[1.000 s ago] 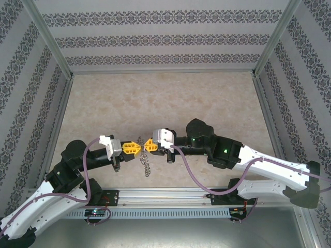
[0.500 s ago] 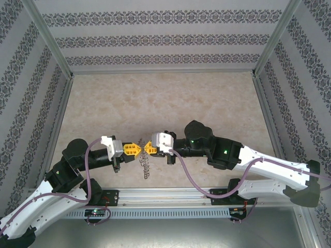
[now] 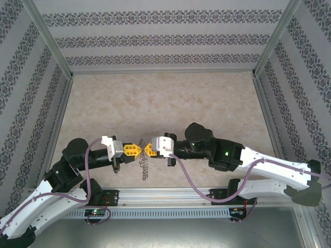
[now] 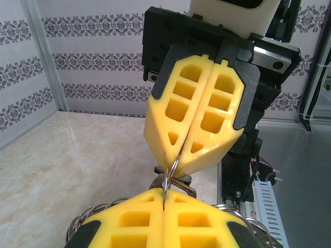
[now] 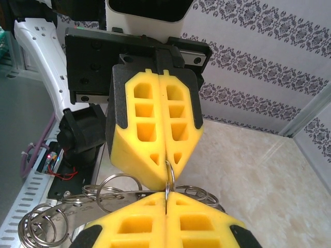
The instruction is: Put the keys on the keyring
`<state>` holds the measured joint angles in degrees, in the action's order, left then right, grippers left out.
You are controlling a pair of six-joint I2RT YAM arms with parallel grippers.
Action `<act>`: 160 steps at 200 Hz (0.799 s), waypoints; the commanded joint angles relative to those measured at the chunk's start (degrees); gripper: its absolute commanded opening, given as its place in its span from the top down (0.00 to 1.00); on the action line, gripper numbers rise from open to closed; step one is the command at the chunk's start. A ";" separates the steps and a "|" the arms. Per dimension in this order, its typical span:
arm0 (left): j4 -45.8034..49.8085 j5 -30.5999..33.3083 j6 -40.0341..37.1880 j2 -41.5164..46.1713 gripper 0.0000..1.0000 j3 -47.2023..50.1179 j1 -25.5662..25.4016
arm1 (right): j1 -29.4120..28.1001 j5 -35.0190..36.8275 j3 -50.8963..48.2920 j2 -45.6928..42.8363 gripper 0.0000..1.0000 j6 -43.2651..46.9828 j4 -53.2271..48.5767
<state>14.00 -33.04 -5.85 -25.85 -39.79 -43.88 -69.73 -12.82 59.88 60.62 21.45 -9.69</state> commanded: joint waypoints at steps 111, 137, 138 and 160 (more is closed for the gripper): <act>-3.41 -0.61 -0.33 0.09 1.00 -1.67 -0.51 | -2.42 0.50 1.65 0.45 1.00 3.69 -1.40; -5.62 -0.54 1.06 0.86 1.00 -1.00 -0.51 | -2.45 1.46 1.12 0.13 1.00 4.04 -2.07; -5.77 -0.58 1.13 0.87 1.00 -0.99 -0.51 | -2.44 1.43 1.12 0.12 1.00 4.04 -2.08; -8.12 -0.48 2.45 1.49 1.00 -0.02 -0.51 | -2.46 1.99 0.50 -0.43 1.00 4.30 -2.21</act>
<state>14.00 -33.04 -5.37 -25.63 -39.77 -43.88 -70.78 -10.70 60.05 60.58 24.49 -10.50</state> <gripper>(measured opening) 0.065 0.059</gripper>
